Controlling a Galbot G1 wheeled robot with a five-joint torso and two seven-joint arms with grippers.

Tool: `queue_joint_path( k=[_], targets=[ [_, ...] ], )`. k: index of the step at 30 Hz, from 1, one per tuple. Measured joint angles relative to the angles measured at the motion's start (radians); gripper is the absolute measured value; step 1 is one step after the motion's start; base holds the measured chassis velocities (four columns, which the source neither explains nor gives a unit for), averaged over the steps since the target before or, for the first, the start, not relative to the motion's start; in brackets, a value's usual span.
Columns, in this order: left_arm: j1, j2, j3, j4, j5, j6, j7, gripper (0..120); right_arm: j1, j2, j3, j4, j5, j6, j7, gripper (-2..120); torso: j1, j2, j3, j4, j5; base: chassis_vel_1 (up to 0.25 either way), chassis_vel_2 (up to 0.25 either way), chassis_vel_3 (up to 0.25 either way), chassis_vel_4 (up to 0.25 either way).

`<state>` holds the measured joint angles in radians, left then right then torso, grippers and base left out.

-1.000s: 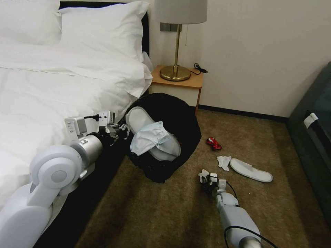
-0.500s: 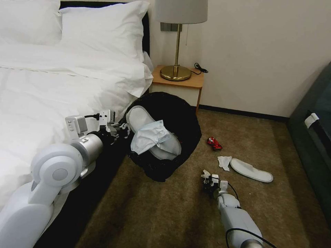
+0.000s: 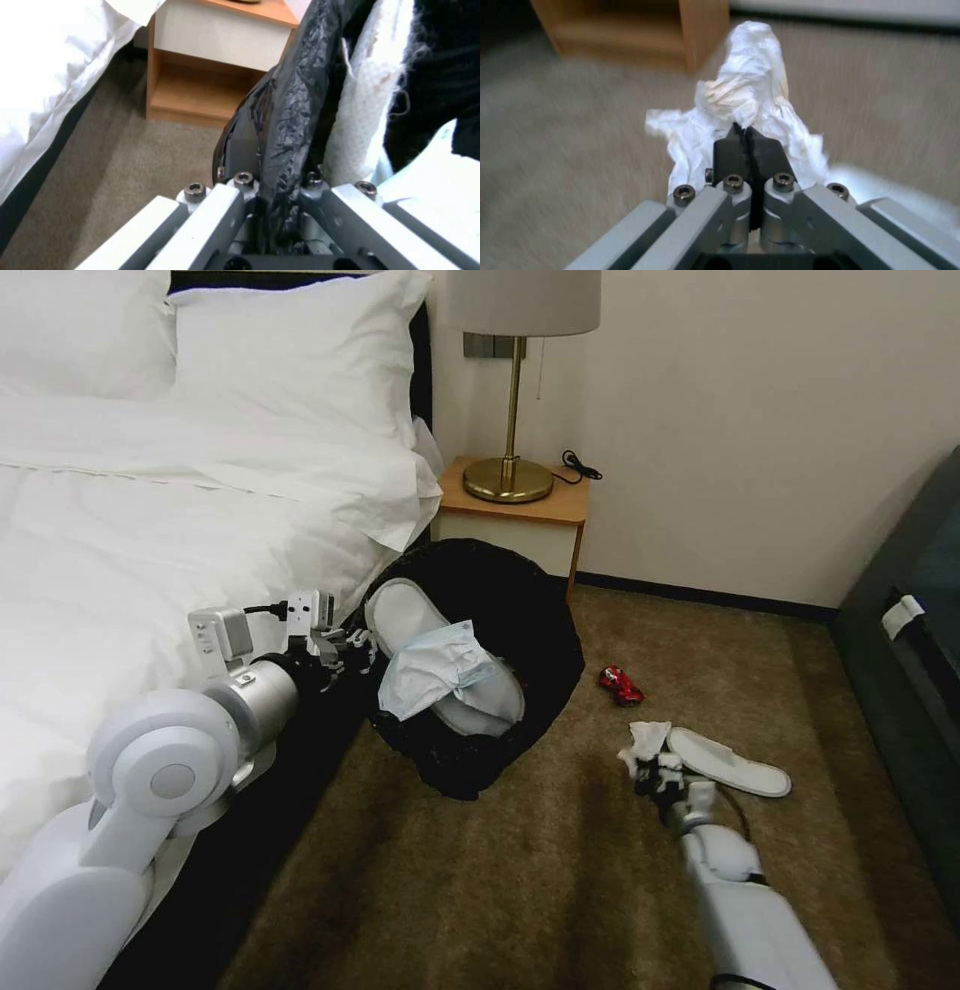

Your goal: Pick up the trash bin, then pick up the garbage on the floor and place it into the trash bin.

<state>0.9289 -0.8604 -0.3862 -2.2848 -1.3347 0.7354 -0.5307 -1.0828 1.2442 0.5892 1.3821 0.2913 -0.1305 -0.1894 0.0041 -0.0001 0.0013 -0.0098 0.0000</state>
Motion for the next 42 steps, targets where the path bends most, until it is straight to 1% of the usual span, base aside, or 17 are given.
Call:
queue_joint_path(
  k=[1,2,3,5,6,9,10,12,16,18,21,26,37,39,40,41,42],
  targets=[
    [0.000,0.000,0.000,0.000,0.000,0.000,0.000,1,0.000,0.000,0.000,0.000,0.000,0.000,0.000,0,0.000,0.000,0.000,0.0000,0.0000,0.000,0.000,0.000,0.000],
    [0.003,-0.003,0.002,0.000,0.003,0.000,0.000,1,-0.032,-0.035,0.014,0.088,0.034,-0.020,-0.006,0,0.000,0.000,0.000,-0.0002,0.0002,0.000,0.000,0.000,0.000],
    [0.003,-0.003,0.002,0.000,0.003,0.000,0.000,1,-0.032,-0.035,0.014,0.088,0.034,-0.020,-0.006,0,0.000,0.000,0.000,-0.0002,0.0002,0.000,0.000,0.000,0.000],
    [0.007,-0.006,0.006,0.000,0.012,0.000,0.000,1,-0.077,-0.115,0.034,0.265,0.121,-0.066,-0.006,0,0.000,0.000,0.000,-0.0003,0.0000,0.000,0.000,0.000,0.000],
    [0.007,-0.006,0.006,0.000,0.012,0.000,0.000,1,-0.077,-0.115,0.034,0.265,0.121,-0.066,-0.006,0,0.000,0.000,0.000,-0.0003,0.0000,0.000,0.000,0.000,0.000],
    [0.002,-0.013,0.017,0.007,0.020,0.000,0.001,1,-0.102,-0.194,0.047,0.446,0.208,-0.126,-0.006,0,0.000,0.000,0.000,-0.0001,0.0000,0.000,0.000,0.000,0.000],
    [0.002,-0.013,0.017,0.007,0.020,0.000,0.001,1,-0.102,-0.194,0.047,0.446,0.208,-0.126,-0.006,0,0.000,0.000,0.000,-0.0001,0.0000,0.000,0.000,0.000,0.000],
    [-0.001,-0.019,0.028,0.014,0.027,0.000,0.003,1,-0.099,-0.226,0.055,0.530,0.259,-0.162,-0.005,0,0.000,0.000,0.000,-0.0001,0.0000,0.000,0.000,0.000,0.000],
    [-0.001,-0.021,0.034,0.019,0.031,0.000,0.005,1,-0.088,-0.244,0.061,0.586,0.300,-0.184,-0.003,0,0.000,0.000,0.000,-0.0001,0.0001,0.000,0.000,0.000,0.000],
    [-0.005,-0.021,0.044,0.024,0.036,0.000,0.005,1,-0.049,-0.280,0.061,0.701,0.409,-0.237,0.002,0,0.000,0.000,0.000,0.0000,-0.0002,0.000,0.000,0.000,0.000],
    [-0.011,-0.021,0.049,0.024,0.035,0.000,0.005,1,-0.024,-0.290,0.050,0.735,0.444,-0.258,0.001,0,0.000,0.000,0.000,0.0001,-0.0003,0.000,0.000,0.000,0.000],
    [-0.033,-0.025,0.084,0.041,0.030,0.000,0.002,1,0.077,-0.288,-0.040,0.807,0.501,-0.298,-0.001,0,0.000,0.000,0.000,0.0002,0.0000,0.000,0.000,0.000,0.000],
    [-0.035,-0.020,0.105,0.039,0.018,0.000,-0.012,1,0.077,-0.325,-0.111,0.888,0.545,-0.323,-0.001,0,0.000,0.000,0.000,0.0000,-0.0001,0.000,0.000,0.000,0.000],
    [-0.037,-0.021,0.122,0.042,0.016,0.000,-0.018,1,0.075,-0.332,-0.135,0.899,0.547,-0.323,-0.001,0,0.000,0.000,0.000,0.0001,-0.0001,0.000,0.000,0.000,0.000],
    [-0.041,-0.025,0.142,0.046,0.016,0.000,-0.024,1,0.075,-0.334,-0.166,0.908,0.547,-0.323,0.002,0,0.000,0.000,0.000,0.0000,0.0000,0.000,0.000,0.000,0.000],
    [-0.041,-0.025,0.142,0.046,0.016,0.000,-0.024,1,0.075,-0.334,-0.166,0.908,0.547,-0.323,0.002,0,0.000,0.000,0.000,0.0000,0.0000,0.000,0.000,0.000,0.000],
    [-0.047,-0.029,0.160,0.050,0.016,0.000,-0.028,1,0.076,-0.335,-0.194,0.913,0.547,-0.323,0.007,0,0.000,0.000,0.000,0.0000,0.0000,0.000,0.000,0.000,0.000]
  ],
)
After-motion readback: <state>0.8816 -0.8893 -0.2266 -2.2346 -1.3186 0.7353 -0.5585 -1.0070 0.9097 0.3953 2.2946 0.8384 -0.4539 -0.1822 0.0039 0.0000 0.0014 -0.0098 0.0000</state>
